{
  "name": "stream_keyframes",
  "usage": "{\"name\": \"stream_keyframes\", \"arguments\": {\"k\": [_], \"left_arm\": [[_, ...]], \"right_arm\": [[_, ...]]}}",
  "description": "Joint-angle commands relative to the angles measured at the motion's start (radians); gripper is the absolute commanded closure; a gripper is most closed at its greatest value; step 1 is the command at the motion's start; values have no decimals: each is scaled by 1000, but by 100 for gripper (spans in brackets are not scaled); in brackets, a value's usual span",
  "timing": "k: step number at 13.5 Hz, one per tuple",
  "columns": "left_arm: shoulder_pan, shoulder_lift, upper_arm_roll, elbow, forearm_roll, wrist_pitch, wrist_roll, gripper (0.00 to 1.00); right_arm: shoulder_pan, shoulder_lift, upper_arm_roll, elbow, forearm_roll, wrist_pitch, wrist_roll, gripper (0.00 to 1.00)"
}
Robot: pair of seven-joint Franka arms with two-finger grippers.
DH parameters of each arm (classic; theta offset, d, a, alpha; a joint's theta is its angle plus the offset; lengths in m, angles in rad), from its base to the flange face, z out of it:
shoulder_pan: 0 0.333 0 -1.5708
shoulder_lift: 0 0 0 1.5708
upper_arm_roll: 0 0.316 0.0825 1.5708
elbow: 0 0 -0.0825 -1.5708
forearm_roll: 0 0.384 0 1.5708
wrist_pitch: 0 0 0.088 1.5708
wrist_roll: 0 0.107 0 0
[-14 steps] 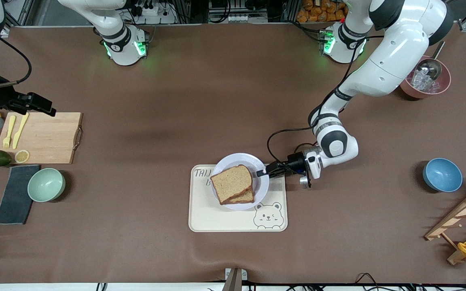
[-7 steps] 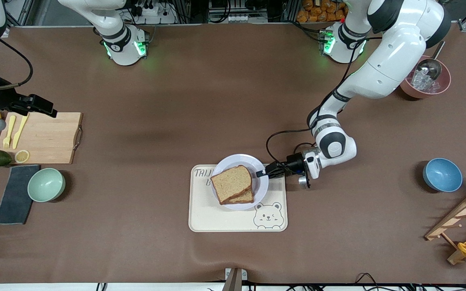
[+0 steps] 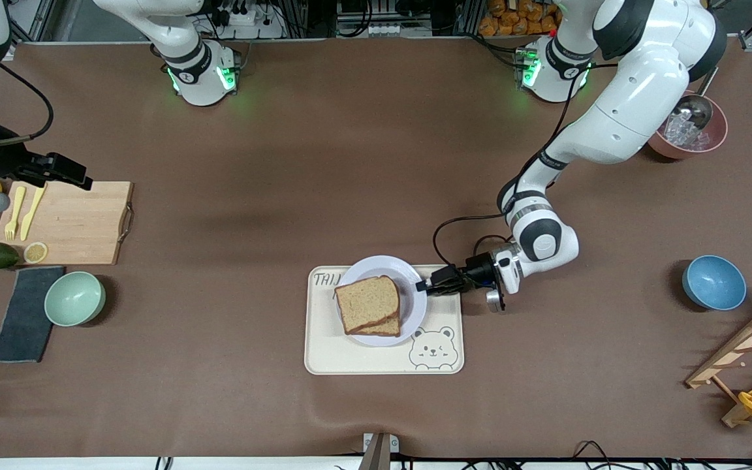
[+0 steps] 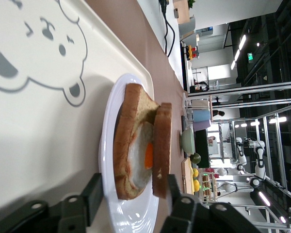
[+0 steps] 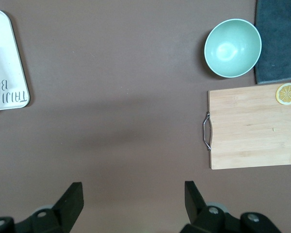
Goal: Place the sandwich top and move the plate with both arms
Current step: 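Open the left gripper and release the plate rim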
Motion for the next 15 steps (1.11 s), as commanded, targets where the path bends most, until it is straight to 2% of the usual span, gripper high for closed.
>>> {"name": "stream_keyframes", "arguments": {"k": [1,3,5,7,9,14,15], "left_arm": [[33,-26,4,-6,-20,-2,46,0],[25,-68,12,-14,7,52,5,0],[16,-117,11,-14,161,146,-155,0],[13,-163,11,-17,321,151,-326,0],[11,-209,12,-43,409,154,-408,0],[27,-324,34,-139,446,157,-417,0],[27,-353,43,-162,489,157,-441,0]], "right_arm": [[10,7,-8,18,-14,-6,6,7],[10,7,-8,18,-14,-6,6,7],[10,7,-8,18,-14,-6,6,7],[10,7,-8,18,-14,-6,6,7],[10,7,-8,18,-14,-5,6,7],[10,9,-8,18,-14,-5,6,6],[12,7,-10,18,-17,-5,4,6]]}}
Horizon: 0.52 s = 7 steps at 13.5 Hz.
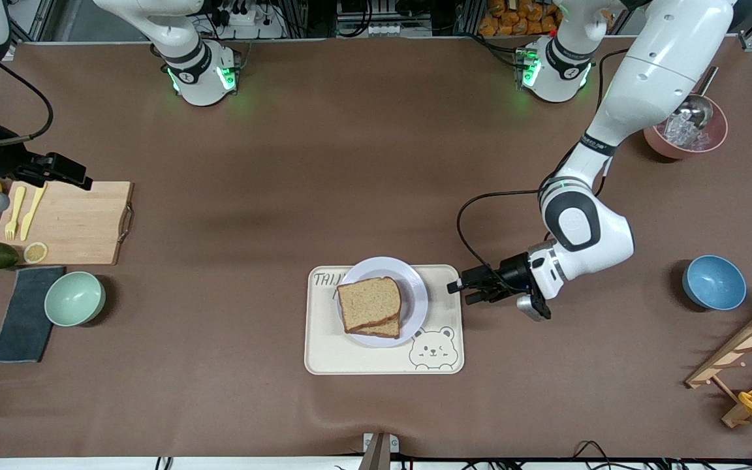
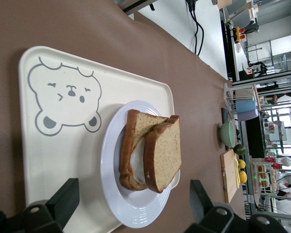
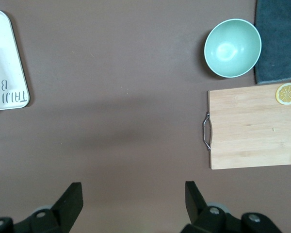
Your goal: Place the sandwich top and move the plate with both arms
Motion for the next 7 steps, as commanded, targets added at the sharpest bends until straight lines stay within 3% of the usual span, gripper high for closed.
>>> {"name": "stream_keyframes", "arguments": {"k": [1,4,7], "left_arm": [[2,-112,26,-90,137,8,-111,0],[34,-203,34,-111,508,-18,-445,0],[101,-289,36,-119,733,-194,-584,0]], "right_arm": [[12,7,-9,18,-20,-3,2,6],[19,5,-5,19,-74,14,-1,6],[18,4,-5,19,-74,18,-1,6]]}}
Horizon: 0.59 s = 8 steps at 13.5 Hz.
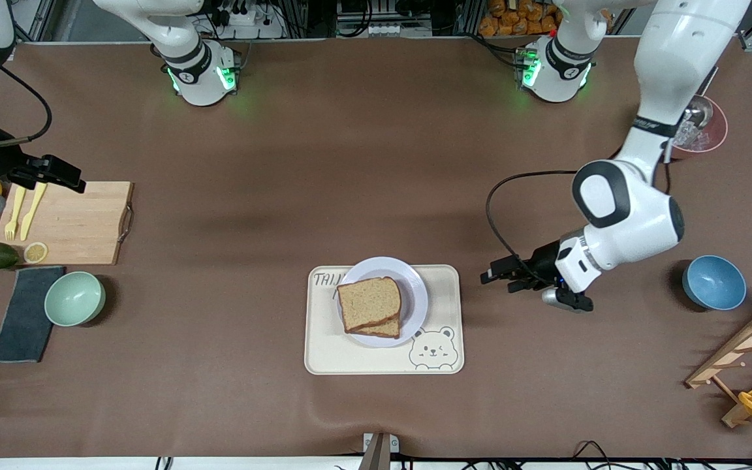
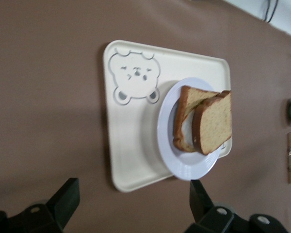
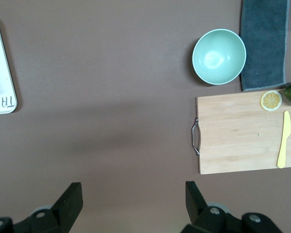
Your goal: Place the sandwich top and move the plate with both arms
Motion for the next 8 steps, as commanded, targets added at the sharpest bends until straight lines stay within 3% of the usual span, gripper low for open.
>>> {"name": "stream_keyframes", "arguments": {"k": [1,6,8], "left_arm": [[63,-117,3,-52,148,-152,-90,0],[70,-226,-5,-48,469,-291,-365,0],[73,-288,0,-48,496,-343,-384,0]], "right_arm": [[15,4,-7,17,-25,-3,1,6],[9,5,-8,18,-17,-5,0,6],[8,5,-8,18,-14,-3,-2,6]]}}
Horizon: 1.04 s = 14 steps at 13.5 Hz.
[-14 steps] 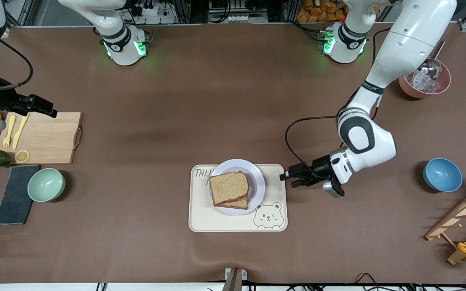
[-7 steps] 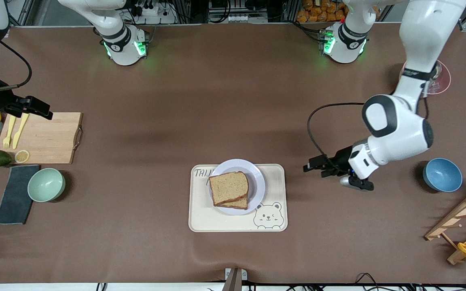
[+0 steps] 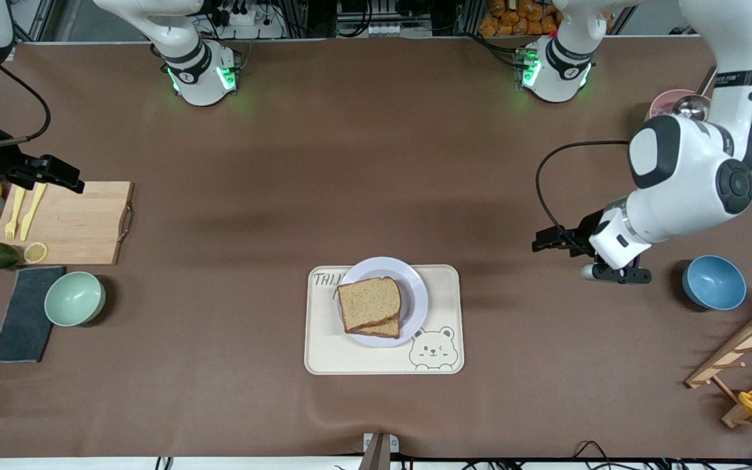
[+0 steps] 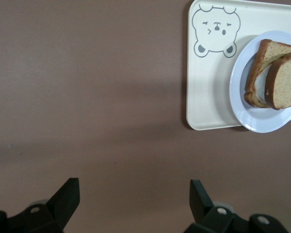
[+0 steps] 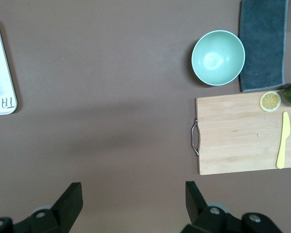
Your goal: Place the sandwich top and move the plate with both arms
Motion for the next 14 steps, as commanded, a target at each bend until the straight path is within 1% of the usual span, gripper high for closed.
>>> {"name": "stream_keyframes", "arguments": {"k": [1,2,4,5,7,10,12,14], "left_arm": [[4,-119,12,-32,40,-65,-40,0],[-6,-152,44,-32,40,-87,-40,0],[-121,-215,172,-30,42,-128,-43,0],[-161,-244,223,-20,55,-169,-43,0],[-169,-284,228,13,146,-258,-46,0],[-172,-266,236,160,161,-419,-98,0],[-186,-267,246,200,203,-449,-104,0],[-206,-273,247,232,271,-519,-92,0]], "right_arm": [[8,5,-7,16,-14,-3,-3,6],[6,7,-8,16,-14,-3,-5,6],[5,5,-8,16,-14,-5,-6,6],[5,5,-8,16,-14,-3,-6,5],[5,5,-8,16,-12,-3,-6,5],[5,7,-8,16,-12,-3,-6,5],[5,7,-8,16,-12,-3,-6,5],[5,7,-10,16,-12,-3,-6,5]]}}
